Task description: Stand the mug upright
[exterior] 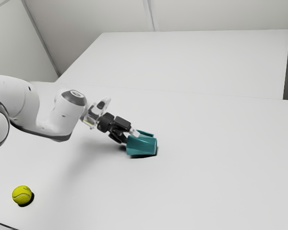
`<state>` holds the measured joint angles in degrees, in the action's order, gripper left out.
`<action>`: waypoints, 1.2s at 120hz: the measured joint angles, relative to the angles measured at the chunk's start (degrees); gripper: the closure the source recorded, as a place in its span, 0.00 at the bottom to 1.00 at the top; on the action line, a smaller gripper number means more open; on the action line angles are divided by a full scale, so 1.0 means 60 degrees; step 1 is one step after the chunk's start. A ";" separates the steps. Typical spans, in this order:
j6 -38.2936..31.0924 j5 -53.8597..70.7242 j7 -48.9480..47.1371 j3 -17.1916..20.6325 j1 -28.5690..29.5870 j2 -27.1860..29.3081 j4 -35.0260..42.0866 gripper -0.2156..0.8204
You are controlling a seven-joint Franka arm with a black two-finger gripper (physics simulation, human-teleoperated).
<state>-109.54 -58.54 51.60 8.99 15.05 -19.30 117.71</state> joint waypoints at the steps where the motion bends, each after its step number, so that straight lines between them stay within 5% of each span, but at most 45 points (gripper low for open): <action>1: 0.0003 -0.0016 0.0011 0.0001 -0.0003 -0.0012 0.0000 0.21; 12: 0.0025 -0.0211 0.0141 0.0047 -0.0003 -0.0098 0.0000 0.25; 50: 0.0100 -0.0423 0.0549 0.0066 0.0082 -0.0047 0.0117 0.68; 79: 0.0115 -0.0438 0.0781 0.0113 0.0097 -0.0008 0.0118 0.86; 144: -0.0212 -0.0034 0.1197 0.0319 0.0012 0.0842 0.0131 0.95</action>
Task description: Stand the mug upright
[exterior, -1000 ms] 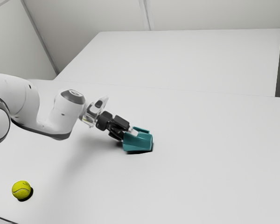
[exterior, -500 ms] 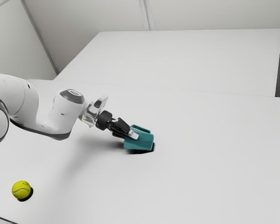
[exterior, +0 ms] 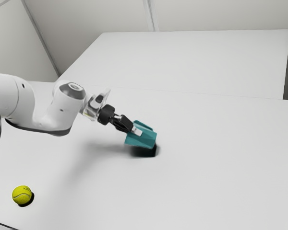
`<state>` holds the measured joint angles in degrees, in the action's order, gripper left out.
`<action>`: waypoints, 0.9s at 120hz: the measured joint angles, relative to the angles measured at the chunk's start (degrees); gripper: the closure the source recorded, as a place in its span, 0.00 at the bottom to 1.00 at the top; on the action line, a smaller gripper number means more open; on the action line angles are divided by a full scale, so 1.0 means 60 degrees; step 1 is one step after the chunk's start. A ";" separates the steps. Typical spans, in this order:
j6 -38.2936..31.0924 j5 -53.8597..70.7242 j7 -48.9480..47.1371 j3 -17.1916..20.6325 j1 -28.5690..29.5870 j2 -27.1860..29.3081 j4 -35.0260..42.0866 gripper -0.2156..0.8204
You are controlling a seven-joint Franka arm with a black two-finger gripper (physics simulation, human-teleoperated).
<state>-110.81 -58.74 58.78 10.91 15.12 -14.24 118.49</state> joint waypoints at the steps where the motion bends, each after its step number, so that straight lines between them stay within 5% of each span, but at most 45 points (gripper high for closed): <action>1: -0.0021 0.0039 0.0002 0.0002 -0.0008 0.0034 0.0002 0.95; 39: -0.1326 0.4402 -0.1019 0.1143 -0.0088 0.1845 0.0698 0.95; 65: -0.1922 0.7807 -0.2899 0.1794 -0.0319 0.2220 0.1071 0.95; 108: -0.2815 0.9274 -0.5417 0.2250 -0.0566 0.2752 0.1950 0.95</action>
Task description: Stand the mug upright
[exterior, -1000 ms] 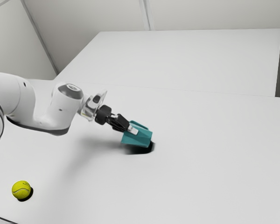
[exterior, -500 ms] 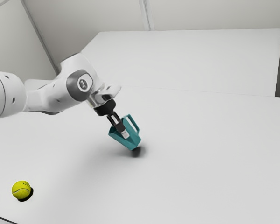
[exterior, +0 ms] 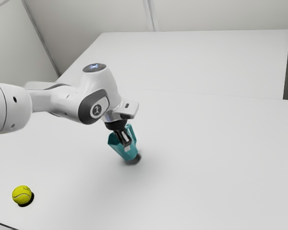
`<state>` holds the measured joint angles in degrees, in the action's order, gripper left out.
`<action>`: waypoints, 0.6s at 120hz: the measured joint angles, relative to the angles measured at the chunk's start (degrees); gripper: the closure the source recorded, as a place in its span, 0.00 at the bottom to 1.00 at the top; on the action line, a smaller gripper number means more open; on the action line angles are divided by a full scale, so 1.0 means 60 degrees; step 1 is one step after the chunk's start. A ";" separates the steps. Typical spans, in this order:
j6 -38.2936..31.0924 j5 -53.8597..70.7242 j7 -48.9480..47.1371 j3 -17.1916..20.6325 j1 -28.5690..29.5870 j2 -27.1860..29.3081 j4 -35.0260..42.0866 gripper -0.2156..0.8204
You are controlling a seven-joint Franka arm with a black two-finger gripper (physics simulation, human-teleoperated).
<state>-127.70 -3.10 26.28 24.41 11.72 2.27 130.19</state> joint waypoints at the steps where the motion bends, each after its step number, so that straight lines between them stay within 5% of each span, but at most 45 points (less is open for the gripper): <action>1: -0.0013 0.0011 -0.0049 0.0007 0.0018 0.0008 0.0019 0.95; 72: -0.0272 0.0377 -0.2337 0.0152 0.0511 0.0097 0.0583 0.95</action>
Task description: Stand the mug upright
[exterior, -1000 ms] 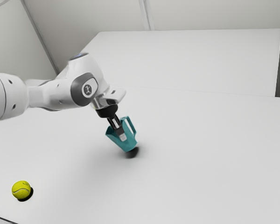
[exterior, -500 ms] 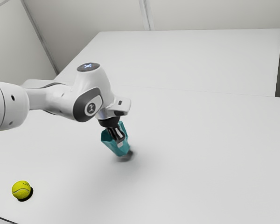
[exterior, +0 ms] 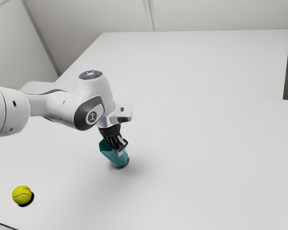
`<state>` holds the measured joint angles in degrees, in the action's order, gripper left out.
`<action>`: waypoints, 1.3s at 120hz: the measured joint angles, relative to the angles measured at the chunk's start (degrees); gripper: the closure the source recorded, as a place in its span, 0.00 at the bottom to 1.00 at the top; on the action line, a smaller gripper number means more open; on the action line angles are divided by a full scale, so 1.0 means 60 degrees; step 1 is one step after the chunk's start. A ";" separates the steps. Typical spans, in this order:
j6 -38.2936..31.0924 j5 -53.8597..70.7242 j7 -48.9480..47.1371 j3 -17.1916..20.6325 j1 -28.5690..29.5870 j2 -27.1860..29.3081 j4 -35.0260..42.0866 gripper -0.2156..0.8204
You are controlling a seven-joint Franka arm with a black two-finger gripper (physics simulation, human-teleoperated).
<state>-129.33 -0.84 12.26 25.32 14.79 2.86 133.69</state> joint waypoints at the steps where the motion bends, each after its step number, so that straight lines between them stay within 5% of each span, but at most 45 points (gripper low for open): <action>1: 0.0005 0.0000 -0.0019 0.0000 0.0004 -0.0004 0.0000 0.95; 51: 0.0297 0.0012 -0.0709 -0.0004 0.0105 -0.0163 -0.0030 0.94; 78: 0.0331 -0.0016 -0.0895 0.0032 0.0107 0.0089 -0.0033 0.51; 104: 0.0817 -0.0009 -0.1016 0.0186 0.0045 0.1121 -0.0565 0.32; 156: 0.4573 0.0437 -0.1177 -0.0310 -0.0191 -0.0236 -0.6569 0.22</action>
<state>-101.89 1.78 5.20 23.46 13.65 1.44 94.28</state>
